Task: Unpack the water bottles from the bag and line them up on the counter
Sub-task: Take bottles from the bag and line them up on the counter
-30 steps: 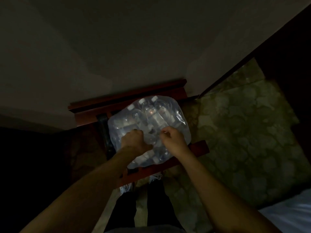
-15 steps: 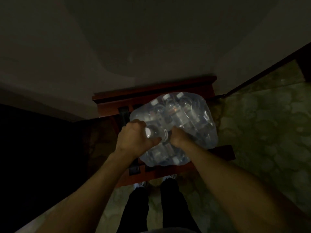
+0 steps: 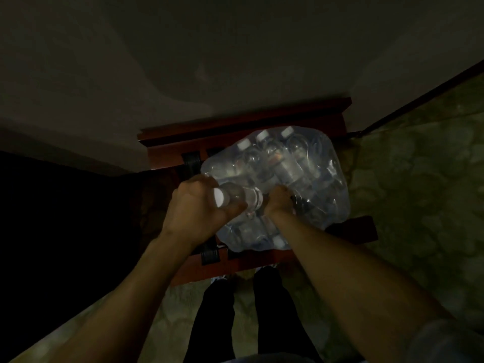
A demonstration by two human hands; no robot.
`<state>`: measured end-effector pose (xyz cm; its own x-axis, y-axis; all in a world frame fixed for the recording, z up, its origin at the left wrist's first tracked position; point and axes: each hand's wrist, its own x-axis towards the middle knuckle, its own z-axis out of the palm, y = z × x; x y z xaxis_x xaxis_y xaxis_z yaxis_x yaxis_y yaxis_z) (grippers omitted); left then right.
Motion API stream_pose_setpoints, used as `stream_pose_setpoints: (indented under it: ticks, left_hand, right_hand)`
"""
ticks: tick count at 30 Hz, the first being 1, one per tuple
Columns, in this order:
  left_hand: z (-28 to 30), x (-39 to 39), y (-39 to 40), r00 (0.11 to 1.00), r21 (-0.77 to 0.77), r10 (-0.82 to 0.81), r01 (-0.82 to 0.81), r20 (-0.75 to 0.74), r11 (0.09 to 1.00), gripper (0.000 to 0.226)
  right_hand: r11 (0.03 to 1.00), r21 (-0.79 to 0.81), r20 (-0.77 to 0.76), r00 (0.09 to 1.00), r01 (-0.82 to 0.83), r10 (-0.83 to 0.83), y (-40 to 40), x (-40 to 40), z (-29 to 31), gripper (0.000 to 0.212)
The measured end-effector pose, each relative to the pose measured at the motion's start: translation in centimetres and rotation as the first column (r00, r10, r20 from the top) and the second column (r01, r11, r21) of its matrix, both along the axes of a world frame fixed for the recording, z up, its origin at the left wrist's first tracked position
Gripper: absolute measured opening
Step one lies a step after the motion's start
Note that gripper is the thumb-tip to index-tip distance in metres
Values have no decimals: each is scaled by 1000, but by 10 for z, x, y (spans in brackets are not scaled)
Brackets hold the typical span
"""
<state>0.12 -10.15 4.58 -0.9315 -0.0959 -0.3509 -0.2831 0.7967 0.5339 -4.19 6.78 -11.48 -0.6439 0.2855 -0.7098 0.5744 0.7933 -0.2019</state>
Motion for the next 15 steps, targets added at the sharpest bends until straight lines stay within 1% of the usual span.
stream_pose_setpoints:
  ticks: [3, 5, 8, 10, 12, 14, 15]
  left_hand:
    - [-4, 1, -1, 999, 61, 49, -50, 3, 997, 50]
    - [-6, 2, 2, 998, 98, 70, -70, 1, 993, 50]
    - [-9, 1, 8, 998, 101, 53, -54, 19, 993, 52]
    - [-10, 0, 12, 995, 135, 85, -91, 43, 987, 49]
    - [-10, -2, 10, 978, 253, 193, -206, 77, 945, 43]
    - [-5, -2, 6, 939, 406, 314, -343, 139, 847, 45]
    - [-3, -2, 4, 923, 458, 350, -384, 160, 802, 49]
  right_hand:
    - [999, -8, -27, 999, 46, -47, 6, -1, -9, 47]
    - [997, -38, -36, 997, 68, -69, 11, -1, -5, 44]
    - [999, -41, -34, 999, 12, -14, 13, -2, 14, 42]
    - [994, -108, -24, 999, 26, -28, 15, -2, 24, 39]
    - [950, -257, 38, 984, 177, -173, 22, 0, 34, 42]
    - [840, -389, 206, 924, 378, -321, 29, 4, 48, 51]
    - [790, -430, 280, 896, 437, -344, 32, 7, 56, 54]
